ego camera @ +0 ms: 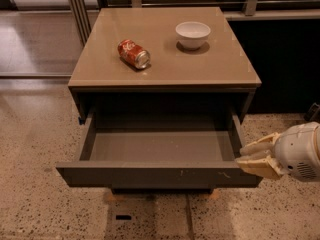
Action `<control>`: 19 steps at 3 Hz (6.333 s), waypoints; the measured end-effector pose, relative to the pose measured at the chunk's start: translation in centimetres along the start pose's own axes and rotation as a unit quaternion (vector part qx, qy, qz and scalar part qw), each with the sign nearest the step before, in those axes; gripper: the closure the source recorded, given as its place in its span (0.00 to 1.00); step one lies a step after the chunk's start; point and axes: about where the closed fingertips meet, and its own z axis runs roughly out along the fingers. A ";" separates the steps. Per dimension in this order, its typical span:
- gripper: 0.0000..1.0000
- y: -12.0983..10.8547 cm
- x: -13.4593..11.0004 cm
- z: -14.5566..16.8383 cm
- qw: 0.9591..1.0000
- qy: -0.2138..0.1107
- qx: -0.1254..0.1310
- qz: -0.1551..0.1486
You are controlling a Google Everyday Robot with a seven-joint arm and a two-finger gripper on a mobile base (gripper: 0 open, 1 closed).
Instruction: Close top drawer
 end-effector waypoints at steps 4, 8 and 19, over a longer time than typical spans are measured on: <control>1.00 0.3 5.5 6.4 0.989 -0.092 0.030 0.114; 1.00 -4.4 9.5 13.6 0.979 -0.106 0.032 0.171; 1.00 -14.9 5.9 19.9 0.996 -0.024 -0.031 0.086</control>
Offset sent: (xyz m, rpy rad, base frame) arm -0.0020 -0.0171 -0.0342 0.0263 -0.1052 -0.1919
